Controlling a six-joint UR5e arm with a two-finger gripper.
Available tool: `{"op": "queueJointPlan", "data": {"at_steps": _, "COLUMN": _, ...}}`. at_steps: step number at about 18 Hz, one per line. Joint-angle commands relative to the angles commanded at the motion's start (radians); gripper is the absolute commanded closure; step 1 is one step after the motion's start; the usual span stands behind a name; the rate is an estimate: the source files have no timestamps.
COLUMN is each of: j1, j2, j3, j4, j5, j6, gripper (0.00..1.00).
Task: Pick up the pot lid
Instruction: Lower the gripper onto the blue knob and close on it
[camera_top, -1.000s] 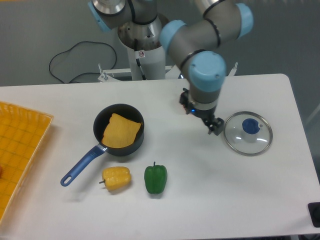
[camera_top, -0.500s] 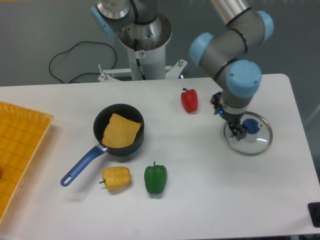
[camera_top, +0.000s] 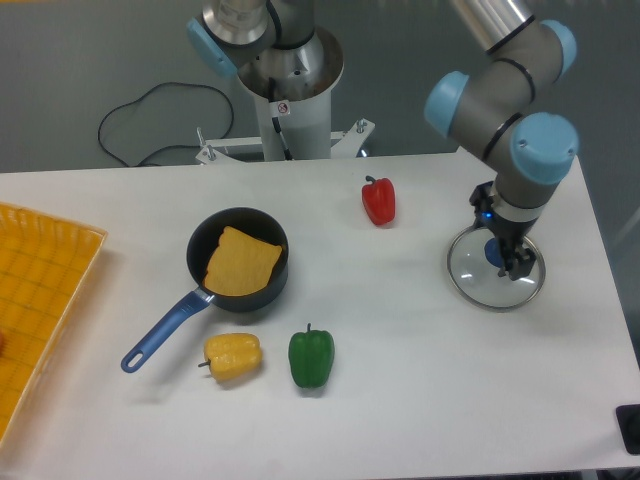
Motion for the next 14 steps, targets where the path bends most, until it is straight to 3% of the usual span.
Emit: {"op": "queueJointPlan", "data": {"at_steps": 14, "j1": 0.035, "j2": -0.035, "j3": 0.014, "j4": 0.037, "j5": -0.034, "j6": 0.005, "gripper": 0.00}}
